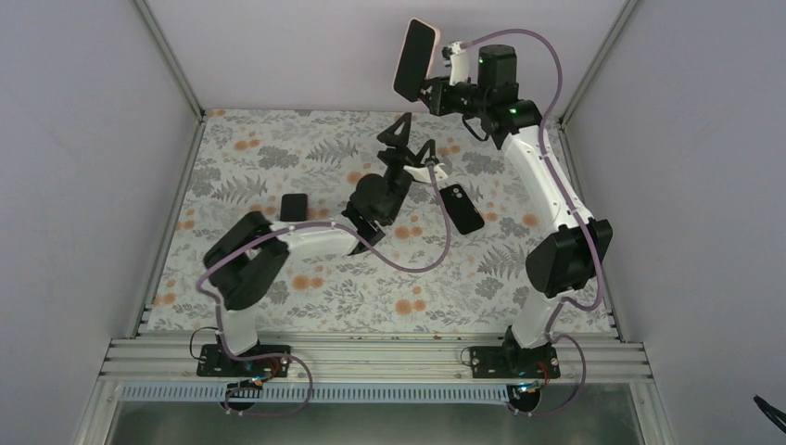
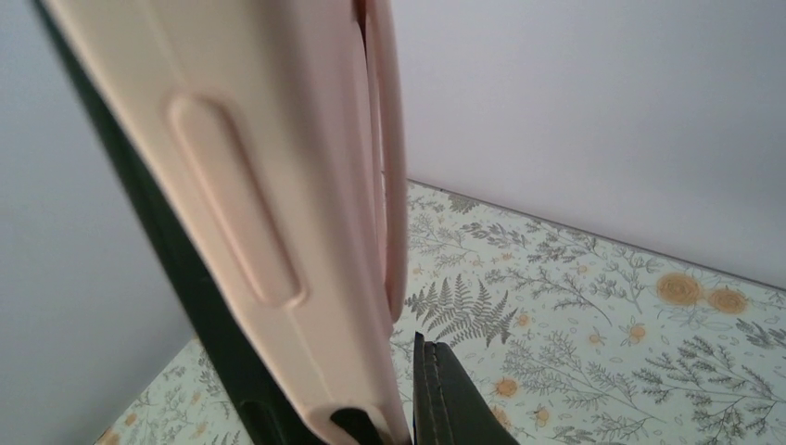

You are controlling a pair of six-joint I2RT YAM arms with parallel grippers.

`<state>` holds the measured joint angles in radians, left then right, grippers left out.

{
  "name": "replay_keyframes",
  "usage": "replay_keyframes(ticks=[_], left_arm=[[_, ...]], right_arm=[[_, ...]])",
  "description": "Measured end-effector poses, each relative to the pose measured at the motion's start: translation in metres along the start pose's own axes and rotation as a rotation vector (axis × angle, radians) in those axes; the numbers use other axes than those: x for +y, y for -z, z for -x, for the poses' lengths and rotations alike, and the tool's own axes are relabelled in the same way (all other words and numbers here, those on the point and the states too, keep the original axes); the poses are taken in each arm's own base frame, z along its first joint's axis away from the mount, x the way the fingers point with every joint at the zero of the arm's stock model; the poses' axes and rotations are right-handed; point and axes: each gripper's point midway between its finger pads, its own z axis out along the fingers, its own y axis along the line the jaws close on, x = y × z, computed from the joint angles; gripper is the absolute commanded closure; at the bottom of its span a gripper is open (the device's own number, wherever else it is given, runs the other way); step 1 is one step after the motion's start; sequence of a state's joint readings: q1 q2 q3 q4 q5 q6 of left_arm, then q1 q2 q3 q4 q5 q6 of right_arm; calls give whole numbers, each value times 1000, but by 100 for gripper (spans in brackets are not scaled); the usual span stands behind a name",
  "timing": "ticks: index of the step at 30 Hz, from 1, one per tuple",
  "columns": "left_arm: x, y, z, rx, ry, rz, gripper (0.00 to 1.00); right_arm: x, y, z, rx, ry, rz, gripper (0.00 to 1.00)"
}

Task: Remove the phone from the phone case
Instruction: Remove the phone case from the phone.

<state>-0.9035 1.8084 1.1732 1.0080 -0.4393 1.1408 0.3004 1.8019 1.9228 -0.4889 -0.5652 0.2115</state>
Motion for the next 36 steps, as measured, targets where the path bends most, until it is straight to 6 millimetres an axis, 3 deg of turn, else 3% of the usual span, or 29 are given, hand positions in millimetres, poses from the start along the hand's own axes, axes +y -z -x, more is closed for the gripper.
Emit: replay_keyframes(ticks=[2,5,10,16,29,36], left_arm=[[-18,-2,-11,11,-45,24,0],[-28,-1,-23,20,-99,100,0],[-6,3,-24,9,-144,251,0],[17,-3,-24,18,-174,332,2],[24,-10,-45,58,-216,350,5],[31,-16,-40,54,-228,375,6]], right_arm=[[-1,-1,-3,7,-4,4,97],[-3,-4,-14,23,-12,10,97],[-7,-6,-35,64,-32,14,97],[-6,-7,-43,78,-31,34,97],[10,2,-34,50,1,83,97],[15,3,-34,49,11,113,97]])
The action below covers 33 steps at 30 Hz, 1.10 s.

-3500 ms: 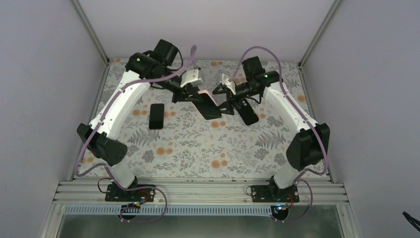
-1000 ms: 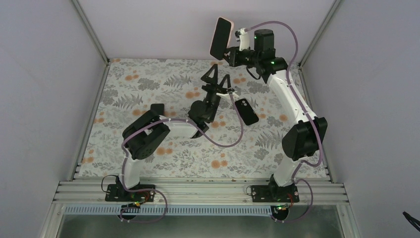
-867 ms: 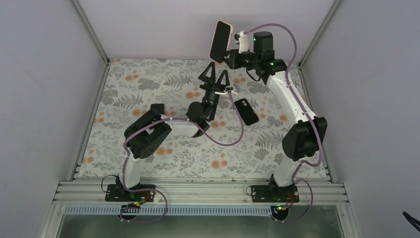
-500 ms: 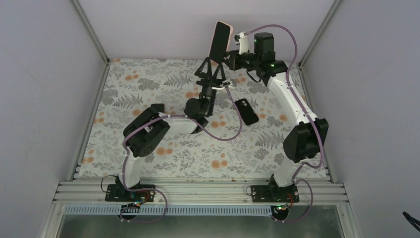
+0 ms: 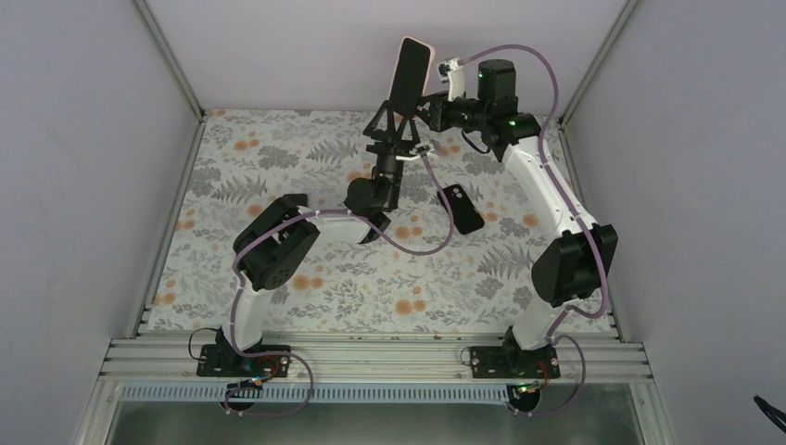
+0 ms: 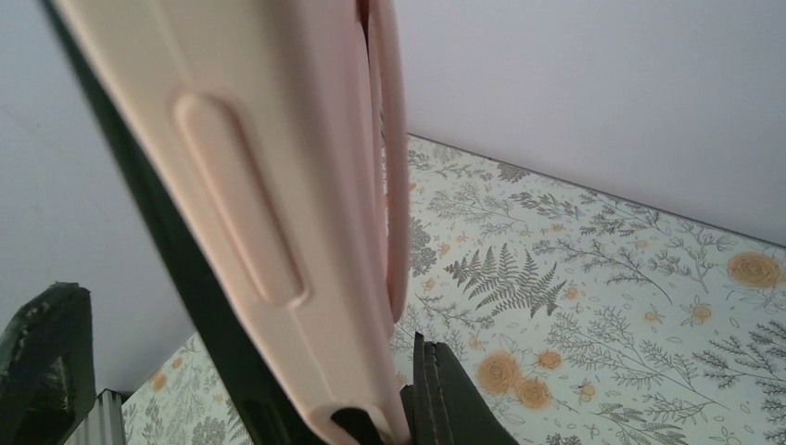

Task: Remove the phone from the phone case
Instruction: Remove the phone case from the phone.

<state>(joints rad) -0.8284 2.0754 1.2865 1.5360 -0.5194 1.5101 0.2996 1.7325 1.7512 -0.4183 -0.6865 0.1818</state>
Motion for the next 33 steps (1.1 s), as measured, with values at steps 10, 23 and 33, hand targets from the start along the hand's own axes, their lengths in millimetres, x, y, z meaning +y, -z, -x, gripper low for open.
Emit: replay_keyframes(ticks=[10,23,33], left_arm=[[-6,18,0,-28,4,-55,7],[14,13,7,-34,31,-22,7],[12,-5,19,-38,11,31,20]], right_arm=[[-2,-1,-4,8,7,-2,97],[-1,0,-2,1,19,0,97],[-1,4,7,-31,63,4,97]])
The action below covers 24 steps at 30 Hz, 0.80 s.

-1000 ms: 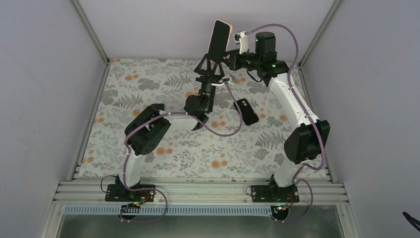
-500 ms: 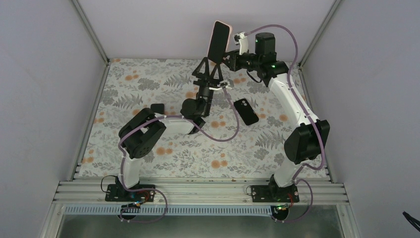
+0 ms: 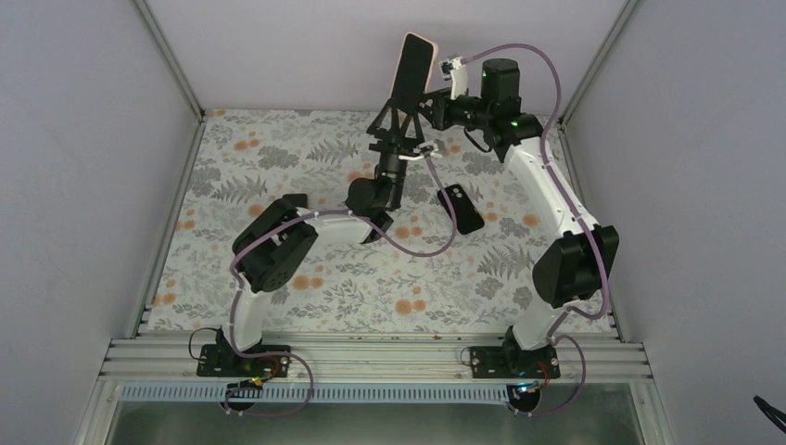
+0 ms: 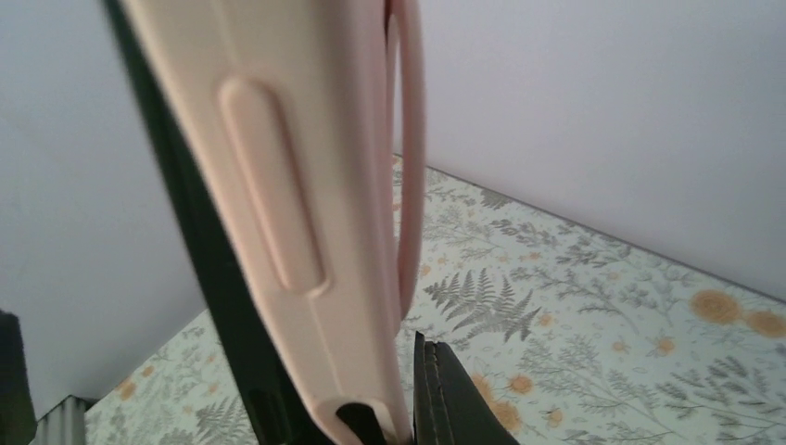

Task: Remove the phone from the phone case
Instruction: Remove the phone case from the phone.

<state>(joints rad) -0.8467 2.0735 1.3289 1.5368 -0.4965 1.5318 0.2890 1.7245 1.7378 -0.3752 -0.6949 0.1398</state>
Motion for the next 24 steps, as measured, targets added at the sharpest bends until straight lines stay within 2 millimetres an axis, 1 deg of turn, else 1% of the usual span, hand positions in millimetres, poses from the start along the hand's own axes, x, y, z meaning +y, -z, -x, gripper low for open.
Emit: replay_keyframes(ticks=[3,4,5,6,9,11,13,17,24], left_arm=[[-10,-7,3,2,-21,14,40],[-17,-9,3,2,-34,16,47],[-22,-10,3,2,-38,19,53],[-28,-11,4,1,-39,20,56],[-43,-13,6,-1,-45,25,56],[-48,-16,7,0,-41,34,59],[-49,-21,10,5,-36,57,60],[-44,-33,19,12,-30,121,61],[-30,-40,34,-7,-47,169,62]], right_arm=[[-7,3,2,-8,33,-22,97],[-10,4,3,-14,46,-30,97],[-12,4,2,-16,58,-39,97],[-14,5,1,-17,71,-49,97],[-22,7,-2,-13,107,-84,97],[-26,8,-2,-10,137,-100,97],[-28,11,2,-16,182,-116,97],[-28,20,16,-45,270,-145,97],[-16,37,28,-96,358,-172,97]])
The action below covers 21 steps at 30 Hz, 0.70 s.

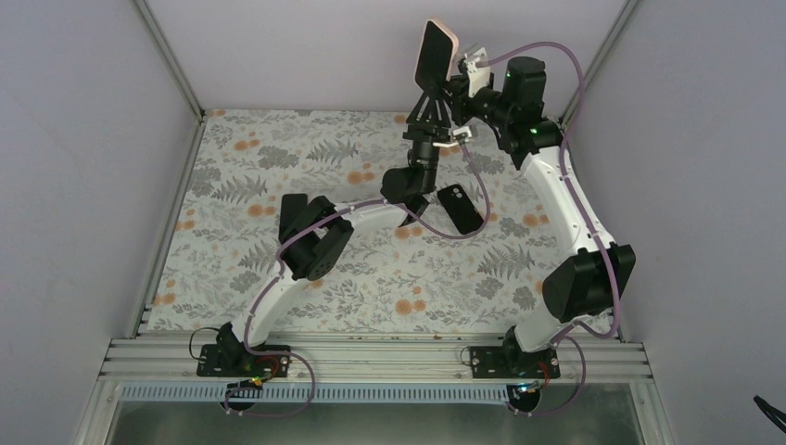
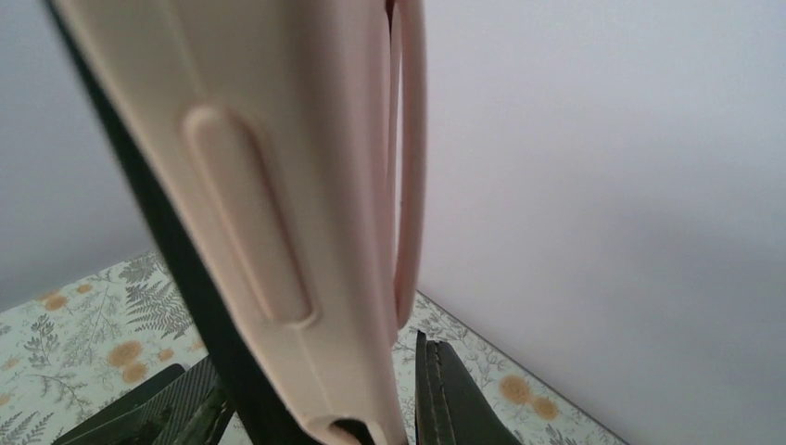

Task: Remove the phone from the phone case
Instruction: Remove the phone case from the phone.

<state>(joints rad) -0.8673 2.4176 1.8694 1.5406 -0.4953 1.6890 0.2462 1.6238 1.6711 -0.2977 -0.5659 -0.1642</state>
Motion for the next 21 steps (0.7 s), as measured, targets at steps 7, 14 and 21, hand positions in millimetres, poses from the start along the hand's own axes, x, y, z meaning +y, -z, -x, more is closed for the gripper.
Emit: replay_keyframes(ticks=[7,14,21], left_arm=[[-3,6,1,-28,-27,-27,63],[1,24,-5,-65,-51,-116,84],[6,22,-15,-52,-53,-120,88]], right_arm=[[-1,3,-7,-1,-24,12,97],[17,1,-19,37,-146,127,97],[22,-9,-16,38,-207,215,97]])
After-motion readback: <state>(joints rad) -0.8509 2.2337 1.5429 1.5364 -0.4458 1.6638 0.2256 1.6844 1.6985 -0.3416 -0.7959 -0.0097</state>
